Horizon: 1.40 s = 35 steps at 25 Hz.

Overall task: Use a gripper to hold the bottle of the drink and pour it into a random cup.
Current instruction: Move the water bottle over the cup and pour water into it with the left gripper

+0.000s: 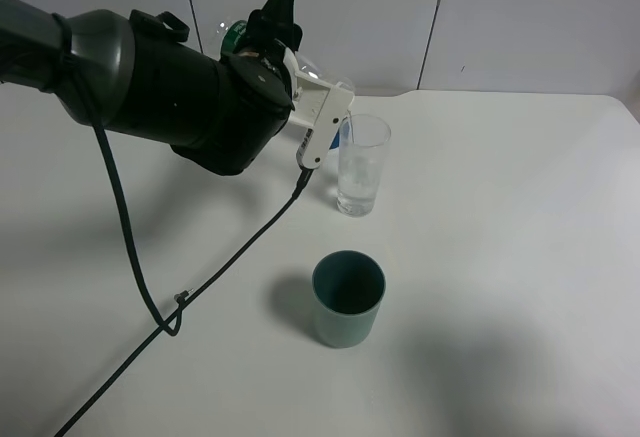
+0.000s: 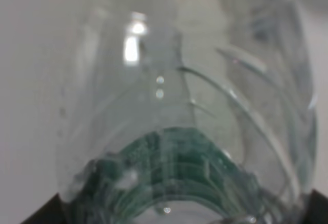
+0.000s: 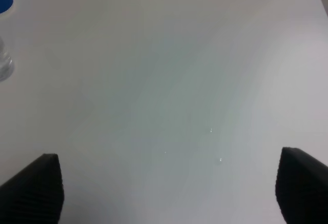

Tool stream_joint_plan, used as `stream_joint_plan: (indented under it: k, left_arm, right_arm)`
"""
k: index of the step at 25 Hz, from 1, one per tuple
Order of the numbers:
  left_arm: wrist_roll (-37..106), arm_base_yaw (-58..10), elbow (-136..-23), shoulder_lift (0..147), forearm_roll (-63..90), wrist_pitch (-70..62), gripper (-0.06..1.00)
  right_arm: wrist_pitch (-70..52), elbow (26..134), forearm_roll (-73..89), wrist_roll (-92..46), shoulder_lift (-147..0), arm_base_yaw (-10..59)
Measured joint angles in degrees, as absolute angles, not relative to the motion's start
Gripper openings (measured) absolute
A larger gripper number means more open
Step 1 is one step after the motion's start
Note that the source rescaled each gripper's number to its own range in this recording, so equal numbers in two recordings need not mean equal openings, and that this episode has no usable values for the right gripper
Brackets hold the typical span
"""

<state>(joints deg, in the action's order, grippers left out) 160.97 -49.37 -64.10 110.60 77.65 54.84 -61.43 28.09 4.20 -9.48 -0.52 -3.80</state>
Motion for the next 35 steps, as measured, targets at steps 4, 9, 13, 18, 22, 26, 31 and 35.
stream_joint_plan:
  k: [4,9,13,18,22,26,31,35]
  left_arm:
    - [161.28,-49.37,-64.1,110.6,77.32,54.84,0.0]
    - [162.87,-49.37,-64.1,110.6,77.01,54.84,0.0]
    - [163.51,-49.37,-64.1,110.6,76.96,54.84,0.0]
    - [163.64,-49.37,-64.1,110.6,76.65,54.84,0.0]
    - [163.64,-49.37,-64.1,110.6,76.59,54.84,0.0]
    - [163.76,-49.37,-64.1,110.6,76.48,54.84,0.0]
    - [163.87,-49.37,-64.1,110.6,76.14,54.84,0.0]
    - [163.87,-49.37,-64.1,110.6,75.57,54.84,0.0]
  right_arm:
    - [-61.43,28.09,4.2,-9.48,-0.52,-3.8]
    - [-61.43,28.09,4.2,-9.48,-0.52,-3.8]
    - [-61.43,28.09,4.2,-9.48,-0.52,-3.8]
    - [-61.43,28.09,4.2,-9.48,-0.52,-3.8]
    - [-61.43,28.09,4.2,-9.48,-0.52,-3.8]
    - [-61.43,28.09,4.2,-9.48,-0.52,-3.8]
    - [-61.43,28.09,4.2,-9.48,-0.52,-3.8]
    - [-61.43,28.09,4.2,-9.48,-0.52,-3.8]
